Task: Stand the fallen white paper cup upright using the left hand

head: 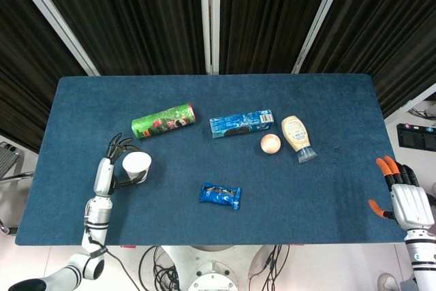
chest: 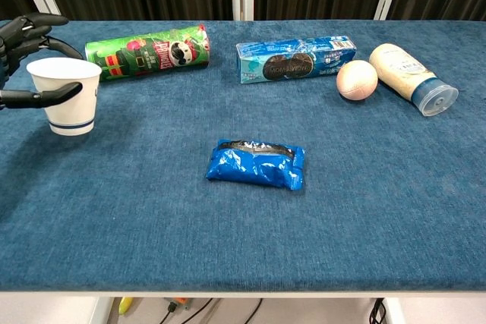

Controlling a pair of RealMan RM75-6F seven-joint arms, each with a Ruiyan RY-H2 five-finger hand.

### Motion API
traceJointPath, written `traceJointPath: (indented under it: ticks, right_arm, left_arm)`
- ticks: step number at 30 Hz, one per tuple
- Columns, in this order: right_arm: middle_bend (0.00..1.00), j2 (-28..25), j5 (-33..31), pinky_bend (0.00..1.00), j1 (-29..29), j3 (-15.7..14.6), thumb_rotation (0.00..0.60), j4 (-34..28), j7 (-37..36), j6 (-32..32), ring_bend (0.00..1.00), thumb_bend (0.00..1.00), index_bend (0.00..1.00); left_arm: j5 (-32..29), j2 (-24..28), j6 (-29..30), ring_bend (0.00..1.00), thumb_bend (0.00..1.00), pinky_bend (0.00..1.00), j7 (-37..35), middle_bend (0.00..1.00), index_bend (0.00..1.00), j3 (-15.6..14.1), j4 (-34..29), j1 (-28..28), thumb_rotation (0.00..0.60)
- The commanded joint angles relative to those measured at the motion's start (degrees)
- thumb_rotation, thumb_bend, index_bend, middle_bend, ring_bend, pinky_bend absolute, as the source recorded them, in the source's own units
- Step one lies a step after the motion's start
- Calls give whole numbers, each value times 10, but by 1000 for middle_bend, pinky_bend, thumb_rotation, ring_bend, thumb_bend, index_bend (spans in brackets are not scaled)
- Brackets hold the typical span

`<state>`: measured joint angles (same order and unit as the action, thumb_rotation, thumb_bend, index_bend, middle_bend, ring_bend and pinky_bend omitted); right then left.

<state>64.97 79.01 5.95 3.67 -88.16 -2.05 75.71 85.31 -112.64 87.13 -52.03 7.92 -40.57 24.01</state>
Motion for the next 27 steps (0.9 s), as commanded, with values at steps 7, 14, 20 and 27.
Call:
traceJointPath:
  ticks: [7,14,20,27]
  right_arm:
    - [0,2,-1,0,-1,2,600,0,0,3,0,198,0]
    - [0,2,-2,0,0,2,600,1,-1,3,0,198,0]
    - [0,-1,-2,0,-1,2,600,-1,0,6,0,197,0]
    - [0,-7,0,0,-6,5,600,-7,-3,18,0,198,0]
  left_arm:
    - [6,1,-5,3,190,0,-12,283,151,-5,8,-2,600]
    - [11,10,2,2,190,0,-10,266,149,-6,-2,-4,600]
    - [35,49,48,0,188,0,26,238,149,-3,-57,-3,600]
    - [46,245,15,0,179,0,238,216,158,-22,-297,-12,600]
